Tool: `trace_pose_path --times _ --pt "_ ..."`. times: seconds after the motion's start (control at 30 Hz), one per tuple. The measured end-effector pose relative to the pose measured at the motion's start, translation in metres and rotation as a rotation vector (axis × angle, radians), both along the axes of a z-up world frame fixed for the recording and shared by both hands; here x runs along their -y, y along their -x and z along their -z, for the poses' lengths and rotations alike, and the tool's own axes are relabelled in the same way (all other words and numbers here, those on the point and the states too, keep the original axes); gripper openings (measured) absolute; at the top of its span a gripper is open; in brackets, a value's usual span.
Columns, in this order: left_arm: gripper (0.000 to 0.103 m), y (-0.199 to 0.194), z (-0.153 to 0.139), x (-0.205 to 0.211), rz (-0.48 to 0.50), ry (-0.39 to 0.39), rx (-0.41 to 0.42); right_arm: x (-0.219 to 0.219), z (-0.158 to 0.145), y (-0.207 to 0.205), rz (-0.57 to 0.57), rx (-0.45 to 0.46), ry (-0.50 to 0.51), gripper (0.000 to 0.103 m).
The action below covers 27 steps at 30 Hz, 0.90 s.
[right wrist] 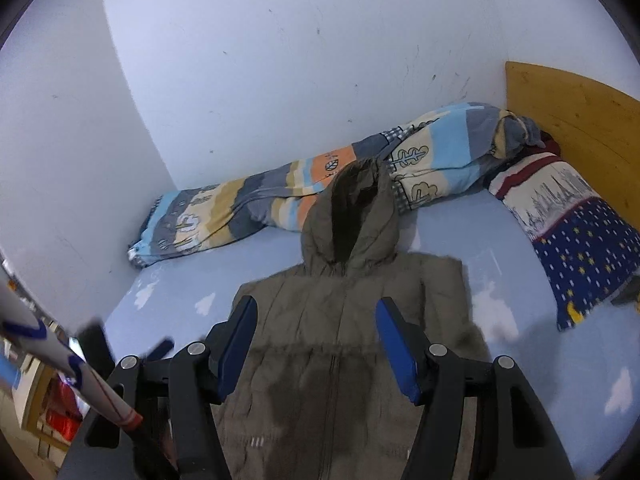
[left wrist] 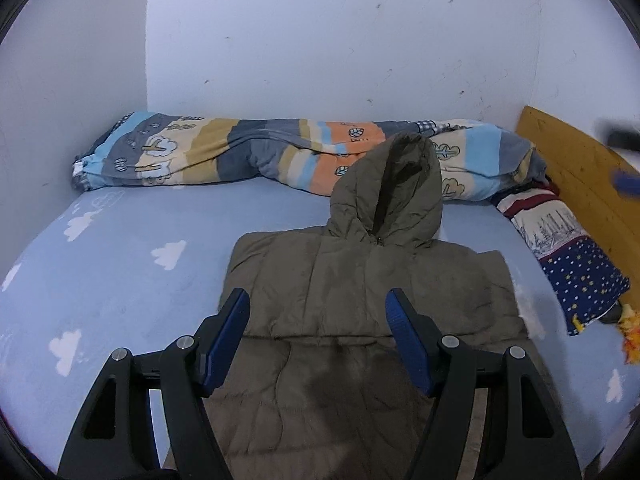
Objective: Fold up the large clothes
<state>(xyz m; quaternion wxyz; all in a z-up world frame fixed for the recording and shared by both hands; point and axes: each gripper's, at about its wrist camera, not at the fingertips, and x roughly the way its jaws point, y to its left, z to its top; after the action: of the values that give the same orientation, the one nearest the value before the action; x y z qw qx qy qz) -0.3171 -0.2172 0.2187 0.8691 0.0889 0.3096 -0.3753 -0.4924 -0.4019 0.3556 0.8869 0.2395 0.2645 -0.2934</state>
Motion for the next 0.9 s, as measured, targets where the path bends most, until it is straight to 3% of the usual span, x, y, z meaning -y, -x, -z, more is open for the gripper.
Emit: trace_pose_path --times 0.13,0.3,0.43,0.53,0.8,0.83,0.87,0.9 --pt "0.069 -0.01 0.025 0.019 0.045 -0.059 -0.03 0.074 0.016 -0.061 0.028 -0.047 -0.01 0.066" --pt "0.069 -0.019 0.033 0.028 0.08 -0.099 0.021 0.177 0.059 -0.13 0.066 -0.078 -0.055 0.066" --pt "0.069 -0.032 0.037 0.021 0.087 -0.101 -0.081 0.251 0.105 -0.178 0.119 -0.11 -0.106 0.066" --pt "0.069 -0.033 0.036 0.018 0.09 -0.1 -0.078 0.29 0.133 -0.209 0.162 -0.142 -0.109 0.066" --pt "0.069 -0.04 0.052 0.026 0.07 -0.152 -0.063 0.341 0.19 -0.263 0.195 -0.233 -0.045 0.067" --pt "0.069 -0.041 0.054 0.027 0.06 -0.16 -0.064 0.343 0.197 -0.266 0.172 -0.238 -0.046 0.054" --pt "0.069 -0.044 0.056 0.027 0.049 -0.163 -0.067 0.345 0.202 -0.27 0.155 -0.262 -0.057 0.011" --pt "0.069 -0.045 0.056 0.026 0.044 -0.16 -0.069 0.344 0.204 -0.27 0.157 -0.284 -0.051 0.008"
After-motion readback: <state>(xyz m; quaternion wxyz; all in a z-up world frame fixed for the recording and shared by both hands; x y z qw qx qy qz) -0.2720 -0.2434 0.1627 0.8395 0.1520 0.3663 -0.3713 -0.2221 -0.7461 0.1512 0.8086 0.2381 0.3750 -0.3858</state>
